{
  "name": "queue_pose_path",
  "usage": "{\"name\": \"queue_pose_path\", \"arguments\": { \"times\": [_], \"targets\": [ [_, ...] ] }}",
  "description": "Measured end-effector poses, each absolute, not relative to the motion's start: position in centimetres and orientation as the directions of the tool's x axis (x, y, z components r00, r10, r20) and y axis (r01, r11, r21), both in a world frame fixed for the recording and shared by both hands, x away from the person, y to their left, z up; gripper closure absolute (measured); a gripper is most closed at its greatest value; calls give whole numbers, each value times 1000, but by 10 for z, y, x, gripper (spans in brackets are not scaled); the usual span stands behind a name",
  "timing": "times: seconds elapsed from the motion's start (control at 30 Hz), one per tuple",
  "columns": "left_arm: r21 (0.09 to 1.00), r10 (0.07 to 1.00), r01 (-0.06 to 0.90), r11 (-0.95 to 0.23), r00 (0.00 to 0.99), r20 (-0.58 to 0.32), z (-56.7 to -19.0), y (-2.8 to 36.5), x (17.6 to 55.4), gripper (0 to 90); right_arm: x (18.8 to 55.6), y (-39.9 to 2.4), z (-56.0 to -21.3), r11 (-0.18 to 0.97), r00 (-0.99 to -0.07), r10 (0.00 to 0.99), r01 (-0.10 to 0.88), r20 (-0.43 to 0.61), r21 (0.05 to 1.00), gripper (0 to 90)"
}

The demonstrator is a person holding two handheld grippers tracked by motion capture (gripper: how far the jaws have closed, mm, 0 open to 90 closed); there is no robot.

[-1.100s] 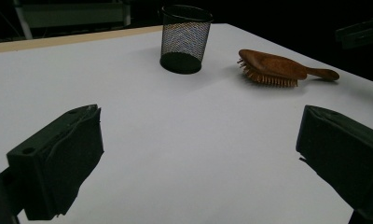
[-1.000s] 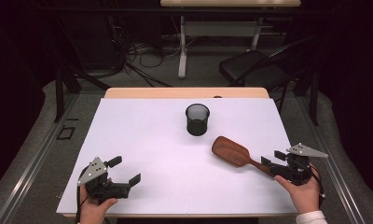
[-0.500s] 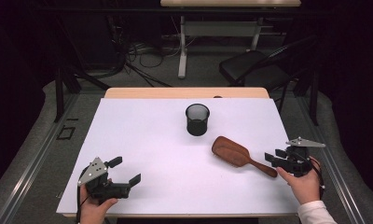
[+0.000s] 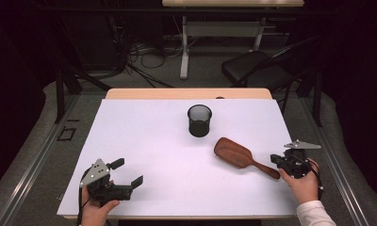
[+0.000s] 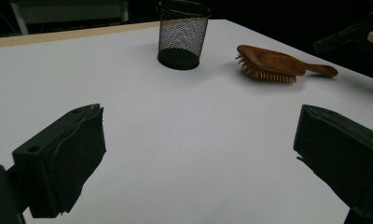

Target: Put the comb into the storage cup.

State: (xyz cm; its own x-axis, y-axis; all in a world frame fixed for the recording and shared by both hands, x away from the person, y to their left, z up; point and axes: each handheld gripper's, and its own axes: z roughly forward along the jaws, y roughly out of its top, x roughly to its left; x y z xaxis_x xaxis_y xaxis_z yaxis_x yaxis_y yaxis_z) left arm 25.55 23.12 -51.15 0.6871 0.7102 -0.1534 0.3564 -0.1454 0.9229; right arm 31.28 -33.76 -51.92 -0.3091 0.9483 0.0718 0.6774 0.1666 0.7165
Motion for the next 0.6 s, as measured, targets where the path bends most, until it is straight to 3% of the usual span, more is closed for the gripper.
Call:
{"name": "queue_pose_path", "arguments": {
  "times": [0.6],
  "targets": [
    [921,709,359,-148,688,-154,-512,231,256,29,319,-326,-539,196,-316,947,692,48,694,900]
  ]
}}
